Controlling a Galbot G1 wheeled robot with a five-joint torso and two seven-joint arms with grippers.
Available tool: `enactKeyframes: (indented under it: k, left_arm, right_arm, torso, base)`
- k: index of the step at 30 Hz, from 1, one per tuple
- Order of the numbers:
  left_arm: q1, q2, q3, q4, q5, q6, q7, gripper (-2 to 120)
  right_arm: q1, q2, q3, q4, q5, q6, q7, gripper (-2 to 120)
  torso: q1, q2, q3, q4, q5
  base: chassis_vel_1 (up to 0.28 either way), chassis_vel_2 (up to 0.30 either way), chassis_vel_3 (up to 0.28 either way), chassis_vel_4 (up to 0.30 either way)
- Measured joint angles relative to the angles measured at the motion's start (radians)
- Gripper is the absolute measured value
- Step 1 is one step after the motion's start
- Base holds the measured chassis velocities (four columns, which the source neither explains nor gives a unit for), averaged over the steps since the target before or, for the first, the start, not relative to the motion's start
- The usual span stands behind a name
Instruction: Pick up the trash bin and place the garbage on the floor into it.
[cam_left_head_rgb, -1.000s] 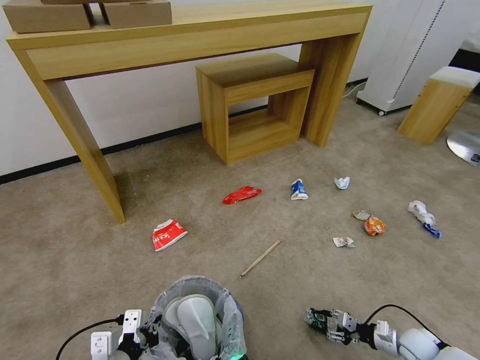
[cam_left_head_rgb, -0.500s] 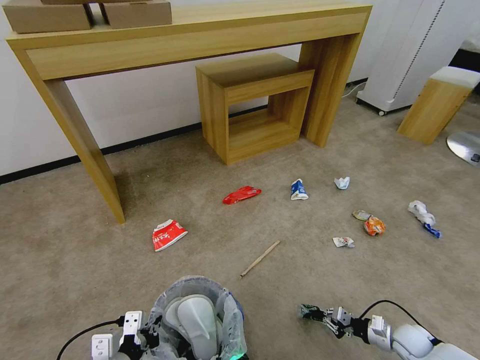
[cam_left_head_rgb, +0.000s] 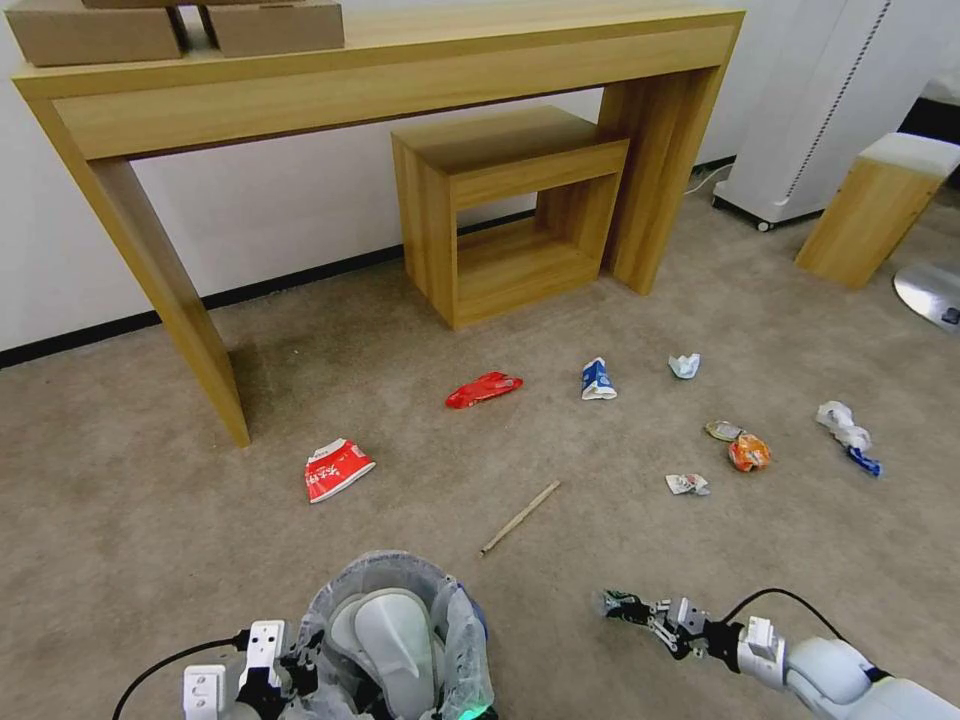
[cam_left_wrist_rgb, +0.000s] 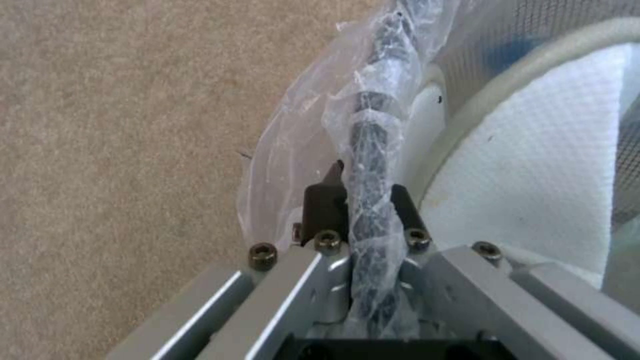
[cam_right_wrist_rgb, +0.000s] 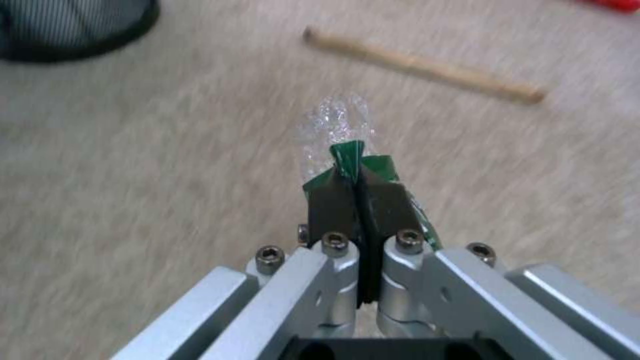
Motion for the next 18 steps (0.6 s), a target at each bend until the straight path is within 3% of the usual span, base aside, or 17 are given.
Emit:
enactKeyframes:
  k: [18]
  left_arm:
    - [0.02,0.086,-0.095,-0.058,-0.087,-0.003,-0.017,0]
  right_arm:
    - [0.064,-0.026,0.245,0.17,0.131,0.024,-0.03,0]
  torso:
    - [0.0,0.0,0.0,0.0001,0.0003]
  base:
    - [0.0,0.0,0.0,0.0]
